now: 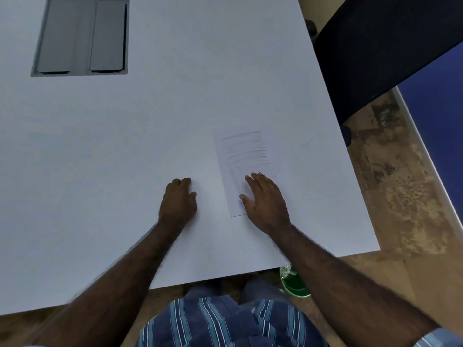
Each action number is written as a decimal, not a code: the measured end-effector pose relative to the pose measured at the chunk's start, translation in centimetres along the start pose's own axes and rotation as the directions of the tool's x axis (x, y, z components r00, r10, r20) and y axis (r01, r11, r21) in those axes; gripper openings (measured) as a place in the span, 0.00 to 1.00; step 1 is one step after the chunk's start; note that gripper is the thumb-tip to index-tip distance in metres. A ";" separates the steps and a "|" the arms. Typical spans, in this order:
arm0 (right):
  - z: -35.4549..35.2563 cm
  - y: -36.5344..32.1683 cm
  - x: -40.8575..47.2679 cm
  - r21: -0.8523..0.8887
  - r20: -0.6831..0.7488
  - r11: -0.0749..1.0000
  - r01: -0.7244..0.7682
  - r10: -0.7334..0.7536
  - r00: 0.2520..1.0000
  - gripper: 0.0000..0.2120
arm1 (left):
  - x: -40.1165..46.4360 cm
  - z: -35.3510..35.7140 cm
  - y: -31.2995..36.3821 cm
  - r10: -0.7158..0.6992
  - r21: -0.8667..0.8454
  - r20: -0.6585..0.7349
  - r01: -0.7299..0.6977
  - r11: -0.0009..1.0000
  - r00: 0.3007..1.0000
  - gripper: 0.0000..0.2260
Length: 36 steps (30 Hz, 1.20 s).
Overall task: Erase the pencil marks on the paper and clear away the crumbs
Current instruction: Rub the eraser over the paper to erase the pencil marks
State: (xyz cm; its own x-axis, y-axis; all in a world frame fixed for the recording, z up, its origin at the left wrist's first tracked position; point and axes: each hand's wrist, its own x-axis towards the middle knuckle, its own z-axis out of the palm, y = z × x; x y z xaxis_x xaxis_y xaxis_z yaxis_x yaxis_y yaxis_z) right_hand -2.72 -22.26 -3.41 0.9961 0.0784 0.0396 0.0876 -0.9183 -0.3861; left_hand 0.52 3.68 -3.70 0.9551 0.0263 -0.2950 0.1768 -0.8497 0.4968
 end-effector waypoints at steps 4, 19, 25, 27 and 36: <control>0.1 -1.4 -0.3 0.178 0.032 0.983 -0.035 0.030 0.999 0.20 | 0.4 0.3 2.1 0.000 -0.229 0.009 0.002 0.973 1.000 0.20; -0.3 -2.2 0.3 0.615 0.136 0.709 -0.346 0.337 0.932 0.08 | 1.1 3.0 8.3 0.096 -0.652 0.154 0.028 0.757 0.983 0.16; 0.0 -0.6 0.6 0.576 0.033 0.726 -0.376 0.439 0.898 0.06 | 4.0 4.2 6.1 0.442 -0.196 -0.092 -0.451 0.871 0.892 0.19; 0.2 -0.1 0.6 0.584 0.025 0.713 -0.388 0.462 0.886 0.06 | 5.4 4.1 5.1 0.508 -0.044 -0.031 -0.509 0.860 0.861 0.27; 0.2 1.9 -0.1 0.613 0.080 0.650 -0.449 0.514 0.854 0.07 | 7.1 3.8 3.2 0.564 0.121 0.099 -0.573 0.811 0.820 0.39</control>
State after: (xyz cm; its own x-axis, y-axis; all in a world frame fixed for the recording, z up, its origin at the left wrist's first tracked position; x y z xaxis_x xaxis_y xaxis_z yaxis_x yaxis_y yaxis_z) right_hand -2.66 -23.92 -4.37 0.8962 -0.3744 -0.2382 -0.3862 -0.3941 -0.8340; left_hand 7.01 -0.88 -7.29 0.8590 -0.5101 -0.0427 -0.4324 -0.7677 0.4729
